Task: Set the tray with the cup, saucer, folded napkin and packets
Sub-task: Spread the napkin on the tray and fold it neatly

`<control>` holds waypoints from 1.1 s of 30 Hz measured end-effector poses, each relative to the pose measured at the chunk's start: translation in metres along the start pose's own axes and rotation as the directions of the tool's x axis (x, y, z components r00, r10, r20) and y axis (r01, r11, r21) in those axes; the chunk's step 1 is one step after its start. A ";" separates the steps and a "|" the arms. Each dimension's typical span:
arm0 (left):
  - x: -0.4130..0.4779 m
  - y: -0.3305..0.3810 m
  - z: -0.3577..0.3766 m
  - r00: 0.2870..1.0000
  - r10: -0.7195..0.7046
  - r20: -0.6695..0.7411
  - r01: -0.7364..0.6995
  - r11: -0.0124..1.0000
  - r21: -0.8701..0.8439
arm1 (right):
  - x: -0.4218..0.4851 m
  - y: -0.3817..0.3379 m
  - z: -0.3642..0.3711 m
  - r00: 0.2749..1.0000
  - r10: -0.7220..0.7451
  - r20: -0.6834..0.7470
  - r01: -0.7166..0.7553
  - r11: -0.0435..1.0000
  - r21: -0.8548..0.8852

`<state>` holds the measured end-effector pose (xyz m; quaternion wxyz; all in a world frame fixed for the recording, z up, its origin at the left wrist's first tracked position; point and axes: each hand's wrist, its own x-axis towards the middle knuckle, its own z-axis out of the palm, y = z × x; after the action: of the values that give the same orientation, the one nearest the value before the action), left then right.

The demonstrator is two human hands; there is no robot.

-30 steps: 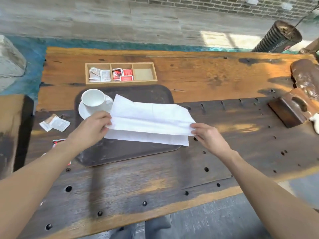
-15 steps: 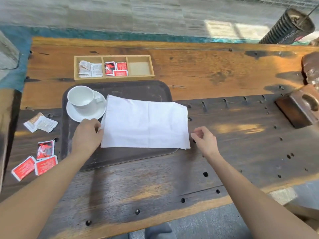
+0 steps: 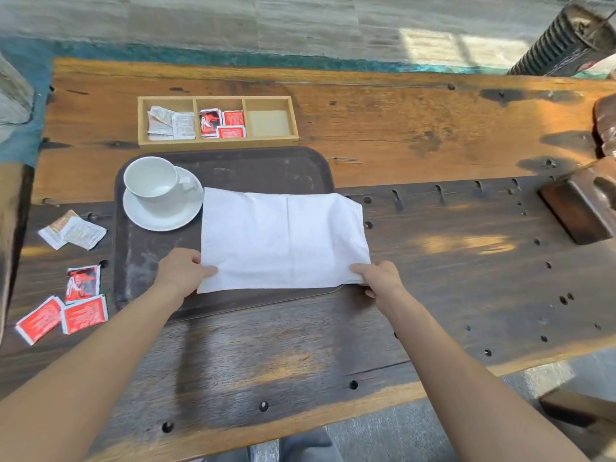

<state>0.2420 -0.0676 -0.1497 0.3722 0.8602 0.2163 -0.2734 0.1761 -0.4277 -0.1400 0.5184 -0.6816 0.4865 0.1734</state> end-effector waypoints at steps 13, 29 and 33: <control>-0.004 0.001 -0.027 0.954 0.183 -0.239 -0.201 0.978 -0.055 | -0.007 0.023 -0.031 0.955 -0.297 0.005 0.285 0.912 -0.295; -0.004 -0.005 -0.013 0.999 0.053 0.003 -0.053 0.999 0.007 | -0.019 0.024 -0.018 0.988 -0.137 0.066 0.122 0.975 0.186; -0.006 -0.013 -0.014 0.989 -0.037 0.145 0.059 0.987 -0.149 | -0.016 0.029 -0.023 0.990 -0.137 -0.046 0.142 0.982 0.123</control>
<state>0.2343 -0.0500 -0.1445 0.4449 0.8019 0.2303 -0.3255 0.1376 -0.4392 -0.1347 0.5622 -0.6829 0.4571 0.0929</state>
